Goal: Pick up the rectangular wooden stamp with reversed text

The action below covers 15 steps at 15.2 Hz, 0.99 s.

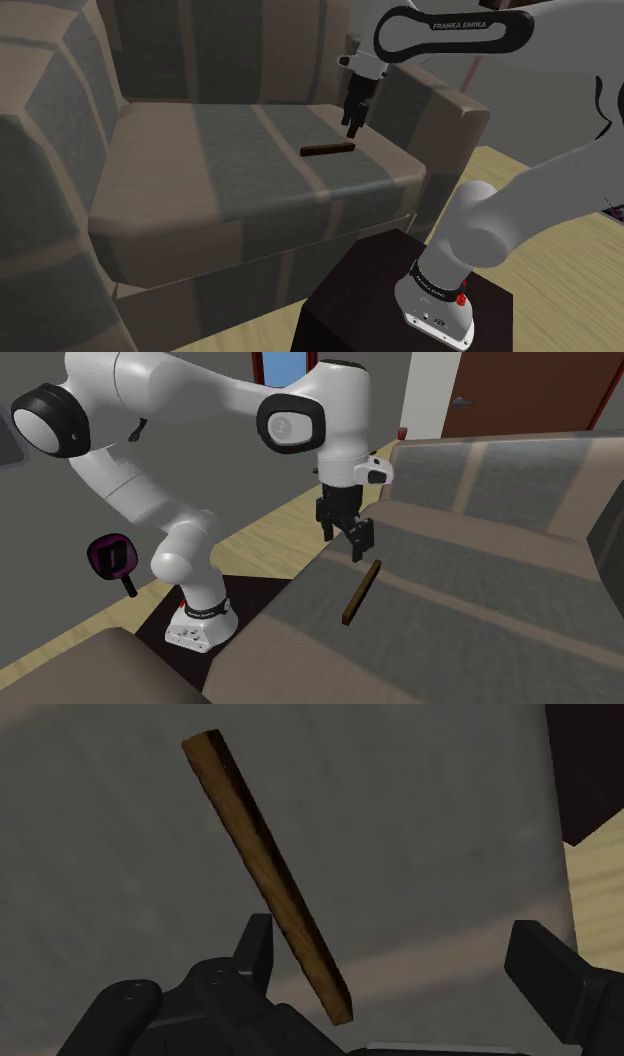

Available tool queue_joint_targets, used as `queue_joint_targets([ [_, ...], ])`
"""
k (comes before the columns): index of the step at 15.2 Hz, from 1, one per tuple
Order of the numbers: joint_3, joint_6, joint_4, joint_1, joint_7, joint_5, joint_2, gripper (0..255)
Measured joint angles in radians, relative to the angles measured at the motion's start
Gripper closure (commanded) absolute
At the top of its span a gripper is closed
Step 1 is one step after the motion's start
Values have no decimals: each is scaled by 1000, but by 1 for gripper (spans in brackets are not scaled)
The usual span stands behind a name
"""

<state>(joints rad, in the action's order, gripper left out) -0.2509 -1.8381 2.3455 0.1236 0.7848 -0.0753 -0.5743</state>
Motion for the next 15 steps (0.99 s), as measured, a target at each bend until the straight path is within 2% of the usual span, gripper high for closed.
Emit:
queue_joint_targets([
  [6,-104,-127,-47,85,374,-35,197,0],
  [14,-125,-244,24,94,427,-38,246,0],
  [15,-126,-249,25,94,428,-37,249,255],
])
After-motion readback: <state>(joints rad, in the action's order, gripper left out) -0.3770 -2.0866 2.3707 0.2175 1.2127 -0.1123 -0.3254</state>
